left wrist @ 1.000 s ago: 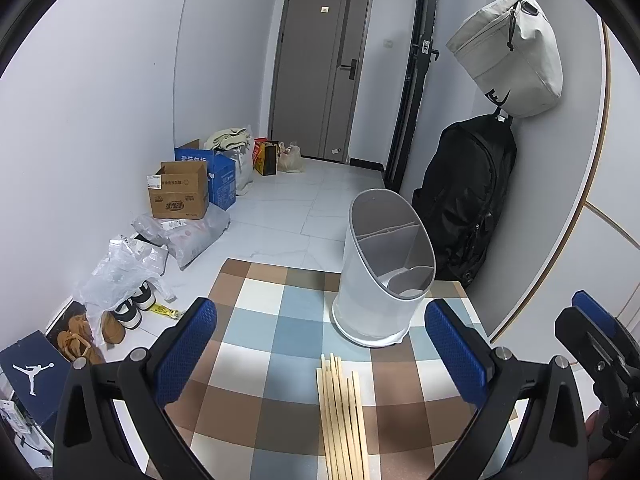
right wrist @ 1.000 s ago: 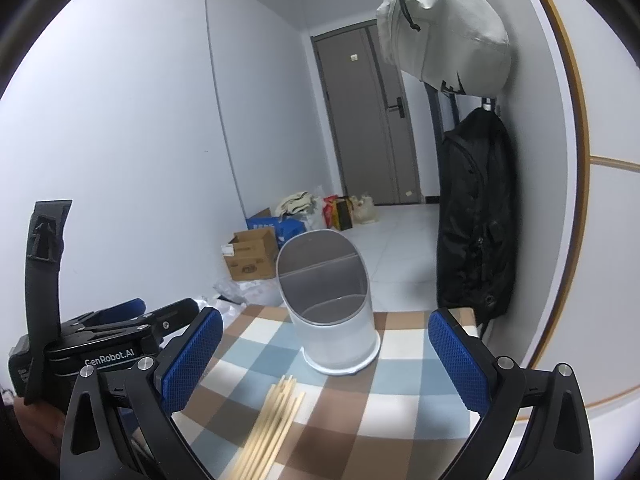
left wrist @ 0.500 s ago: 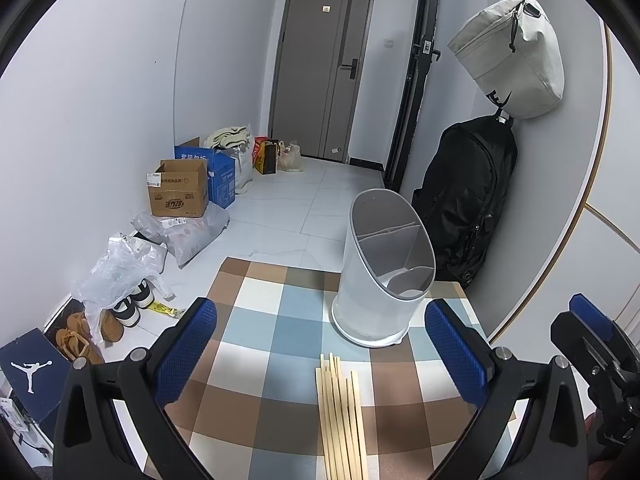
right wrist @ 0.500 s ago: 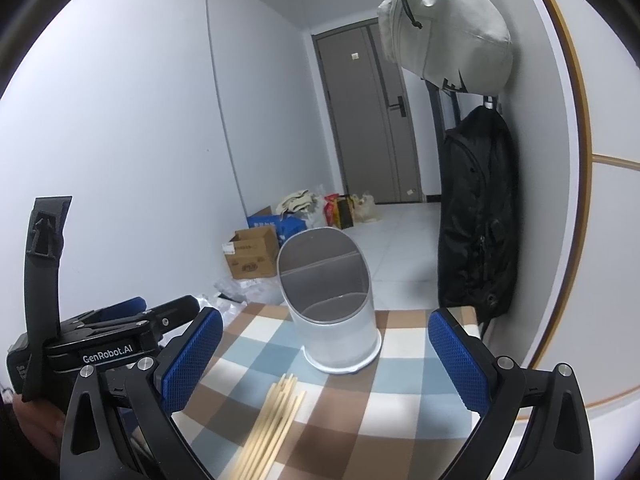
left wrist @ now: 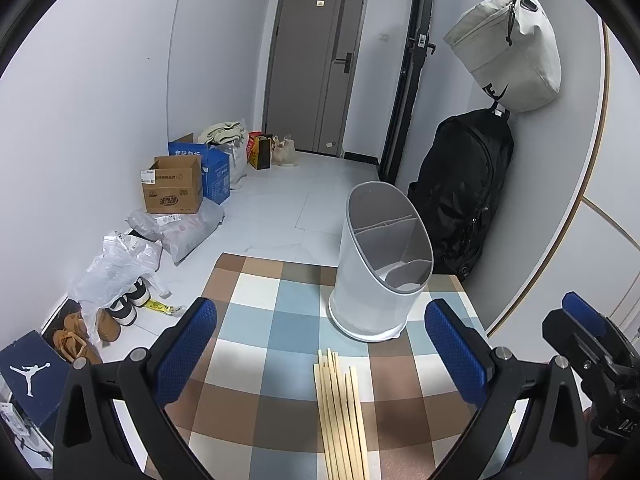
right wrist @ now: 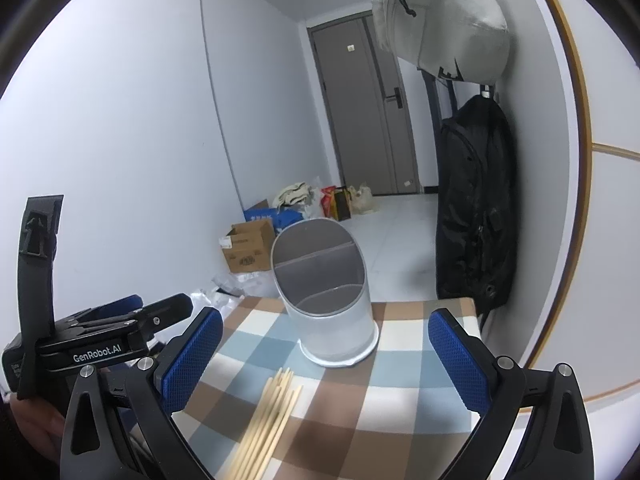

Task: Organize utensils
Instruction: 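Lower the right tool onto the wooden chopsticks and close on one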

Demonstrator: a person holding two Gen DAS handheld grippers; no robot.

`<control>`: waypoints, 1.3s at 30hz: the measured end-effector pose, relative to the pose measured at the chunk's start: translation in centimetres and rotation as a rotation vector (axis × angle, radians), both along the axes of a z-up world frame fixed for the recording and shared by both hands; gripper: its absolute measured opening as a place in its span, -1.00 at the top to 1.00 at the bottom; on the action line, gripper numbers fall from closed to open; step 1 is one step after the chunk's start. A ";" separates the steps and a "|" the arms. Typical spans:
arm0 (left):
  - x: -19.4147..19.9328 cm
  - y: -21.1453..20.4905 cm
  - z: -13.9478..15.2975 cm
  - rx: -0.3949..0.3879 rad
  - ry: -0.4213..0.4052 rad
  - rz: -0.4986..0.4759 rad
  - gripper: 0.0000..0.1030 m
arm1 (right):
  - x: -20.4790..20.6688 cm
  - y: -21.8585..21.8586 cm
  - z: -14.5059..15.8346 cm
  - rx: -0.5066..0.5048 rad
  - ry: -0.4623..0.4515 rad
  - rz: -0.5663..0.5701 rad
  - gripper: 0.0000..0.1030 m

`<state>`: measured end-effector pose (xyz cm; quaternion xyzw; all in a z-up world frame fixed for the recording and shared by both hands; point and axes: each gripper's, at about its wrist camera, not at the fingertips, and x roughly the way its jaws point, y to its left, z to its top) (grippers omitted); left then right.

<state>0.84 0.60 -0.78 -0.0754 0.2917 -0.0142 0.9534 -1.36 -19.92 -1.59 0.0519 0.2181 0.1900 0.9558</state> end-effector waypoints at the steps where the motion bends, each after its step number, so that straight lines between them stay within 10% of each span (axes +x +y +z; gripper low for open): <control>1: 0.1 0.1 0.0 0.000 0.003 -0.003 -0.97 | 0.1 0.1 0.0 -0.002 0.005 0.004 -1.00; 12: 1.6 3.5 -1.9 -0.026 0.126 0.049 -0.97 | 2.8 3.2 -3.8 -0.060 0.216 0.117 -0.94; 23: 2.9 7.5 -3.7 -0.088 0.242 0.112 -0.97 | 6.7 7.3 -11.1 -0.109 0.541 0.208 -0.25; 39: 3.7 10.0 -4.4 -0.149 0.281 0.111 -0.97 | 8.8 11.1 -14.0 -0.301 0.626 0.228 0.36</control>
